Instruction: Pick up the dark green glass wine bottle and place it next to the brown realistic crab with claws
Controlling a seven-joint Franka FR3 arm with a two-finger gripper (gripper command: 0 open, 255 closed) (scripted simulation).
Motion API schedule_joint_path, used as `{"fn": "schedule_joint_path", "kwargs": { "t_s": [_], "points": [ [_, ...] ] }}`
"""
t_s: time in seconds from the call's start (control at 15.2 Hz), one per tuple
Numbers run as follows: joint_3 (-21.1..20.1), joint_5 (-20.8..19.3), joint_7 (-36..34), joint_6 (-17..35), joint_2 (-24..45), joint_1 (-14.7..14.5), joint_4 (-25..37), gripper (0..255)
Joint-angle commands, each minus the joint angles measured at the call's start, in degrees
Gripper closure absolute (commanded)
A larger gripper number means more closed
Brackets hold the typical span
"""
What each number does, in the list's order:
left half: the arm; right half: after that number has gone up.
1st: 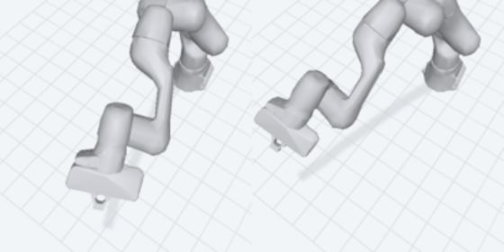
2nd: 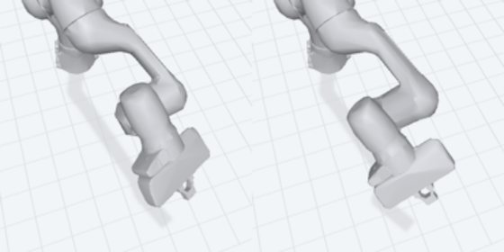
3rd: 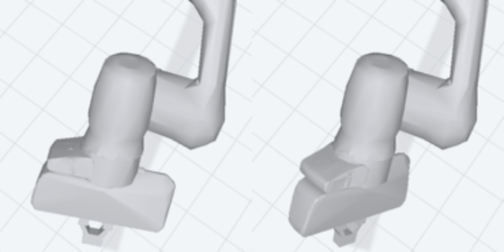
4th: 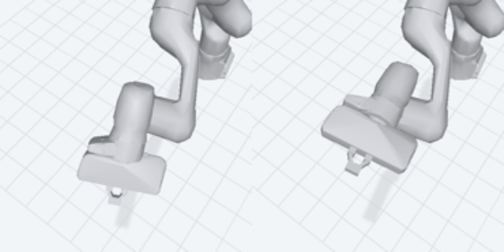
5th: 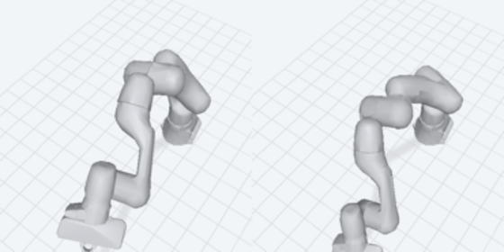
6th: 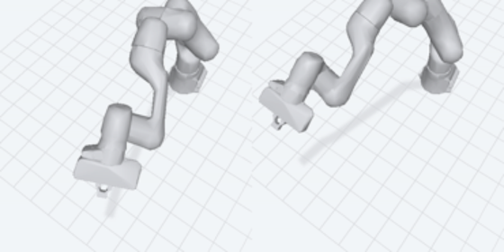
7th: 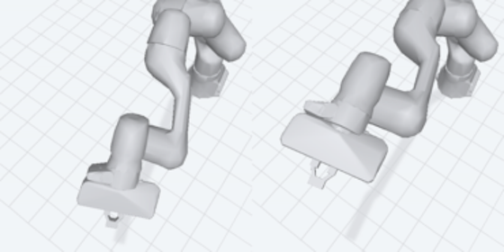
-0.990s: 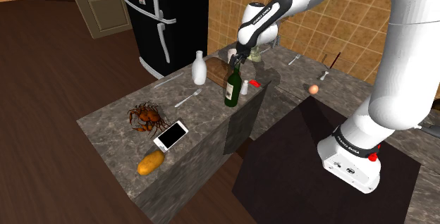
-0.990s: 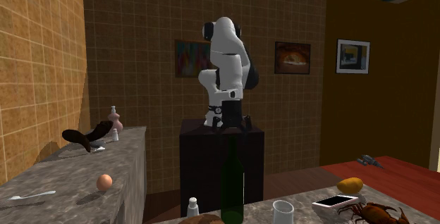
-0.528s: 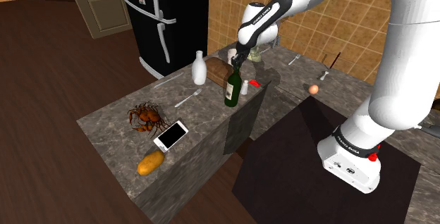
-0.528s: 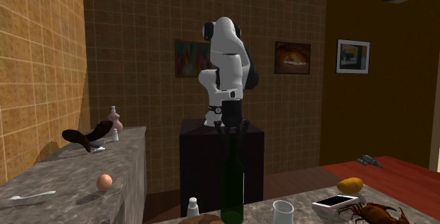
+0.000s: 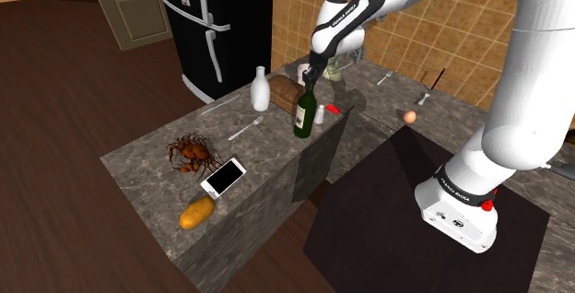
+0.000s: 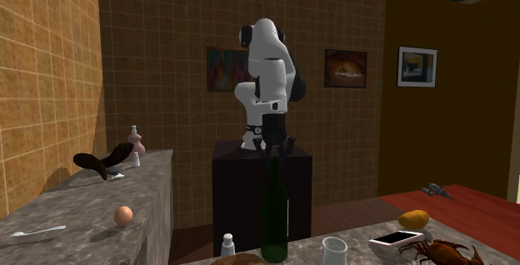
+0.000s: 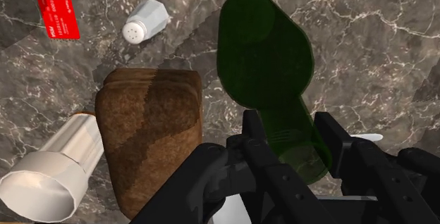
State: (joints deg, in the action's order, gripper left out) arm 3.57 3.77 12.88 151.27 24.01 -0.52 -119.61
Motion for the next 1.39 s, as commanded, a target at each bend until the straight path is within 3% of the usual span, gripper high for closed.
{"fn": "schedule_joint_path", "kwargs": {
  "t_s": [0.0, 1.32],
  "points": [
    [0.1, -0.2, -0.1, -1.1, -1.2, -0.1, -0.1, 255],
    [0.9, -1.7, -1.3, -14.2, -11.6, -0.6, 2.7, 255]
  ]
}}
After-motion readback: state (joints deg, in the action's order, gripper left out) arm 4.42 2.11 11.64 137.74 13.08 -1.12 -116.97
